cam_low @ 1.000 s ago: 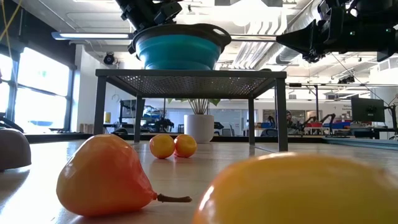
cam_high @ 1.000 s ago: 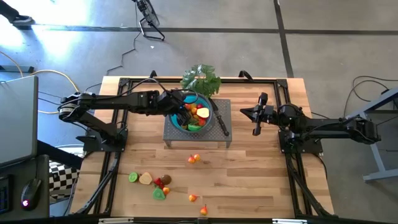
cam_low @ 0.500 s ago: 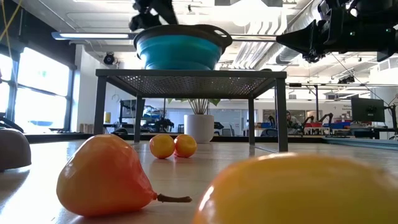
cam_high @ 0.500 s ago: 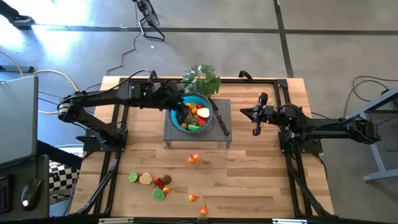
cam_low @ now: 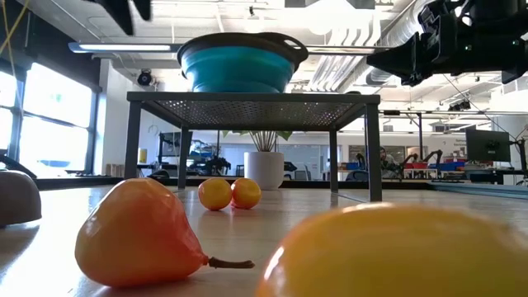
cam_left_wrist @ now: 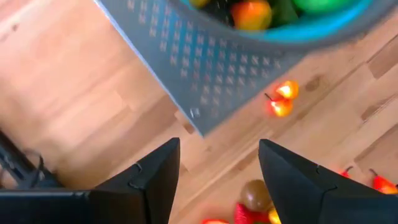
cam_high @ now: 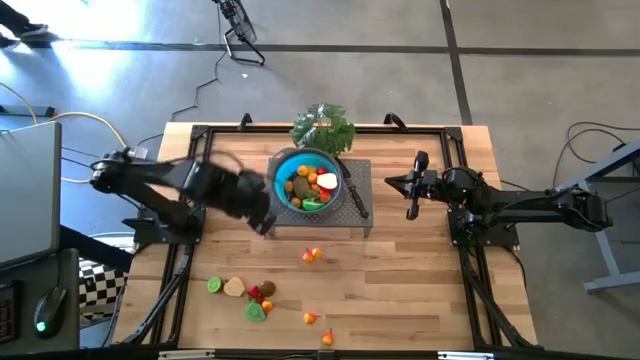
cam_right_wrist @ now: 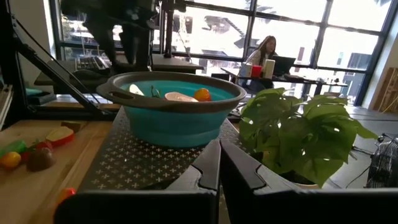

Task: Pick & Place Fruit
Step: Put the kiwi into the blue strainer bowl on the shelf

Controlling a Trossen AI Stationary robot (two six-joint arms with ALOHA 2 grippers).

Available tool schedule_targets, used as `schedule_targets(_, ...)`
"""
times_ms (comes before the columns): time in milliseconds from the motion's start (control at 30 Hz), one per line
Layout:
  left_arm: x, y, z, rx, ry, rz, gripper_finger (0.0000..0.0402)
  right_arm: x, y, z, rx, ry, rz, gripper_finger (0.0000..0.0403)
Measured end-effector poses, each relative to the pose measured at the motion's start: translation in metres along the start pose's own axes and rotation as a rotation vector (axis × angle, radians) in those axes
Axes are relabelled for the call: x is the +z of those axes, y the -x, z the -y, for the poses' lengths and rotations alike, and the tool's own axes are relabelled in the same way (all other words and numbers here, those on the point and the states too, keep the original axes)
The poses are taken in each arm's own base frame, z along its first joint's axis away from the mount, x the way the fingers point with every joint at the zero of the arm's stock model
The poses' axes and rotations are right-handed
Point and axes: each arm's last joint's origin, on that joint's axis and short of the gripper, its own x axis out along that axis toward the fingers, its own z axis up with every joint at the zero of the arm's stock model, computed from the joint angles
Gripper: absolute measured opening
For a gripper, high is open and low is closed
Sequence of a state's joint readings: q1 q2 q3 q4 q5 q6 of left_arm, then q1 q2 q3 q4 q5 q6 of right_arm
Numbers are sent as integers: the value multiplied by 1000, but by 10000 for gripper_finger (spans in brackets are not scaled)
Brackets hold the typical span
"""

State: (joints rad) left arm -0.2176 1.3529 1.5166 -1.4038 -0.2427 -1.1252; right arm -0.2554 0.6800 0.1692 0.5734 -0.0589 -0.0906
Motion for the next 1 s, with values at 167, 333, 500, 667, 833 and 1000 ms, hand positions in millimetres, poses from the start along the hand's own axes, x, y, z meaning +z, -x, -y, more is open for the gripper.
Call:
schedule_targets(167,-41,11,14,-20,130,50,212,1,0,0,-1,1,9,2)
schedule_targets(333,-83,7,21,-24,279,53,212,6,0,-1,38,5,65,2)
schedule_targets(500,-125,-3,23,20,444,-21,212,10,1,-3,140,13,113,2)
schedule_targets(667,-167,-14,28,78,641,-81,212,11,1,-4,173,17,129,2)
schedule_targets(833,-192,-29,44,108,644,-132,212,11,1,-4,172,28,130,2)
schedule_targets(1000,-203,-46,52,177,565,-140,212,11,1,-4,172,34,130,2)
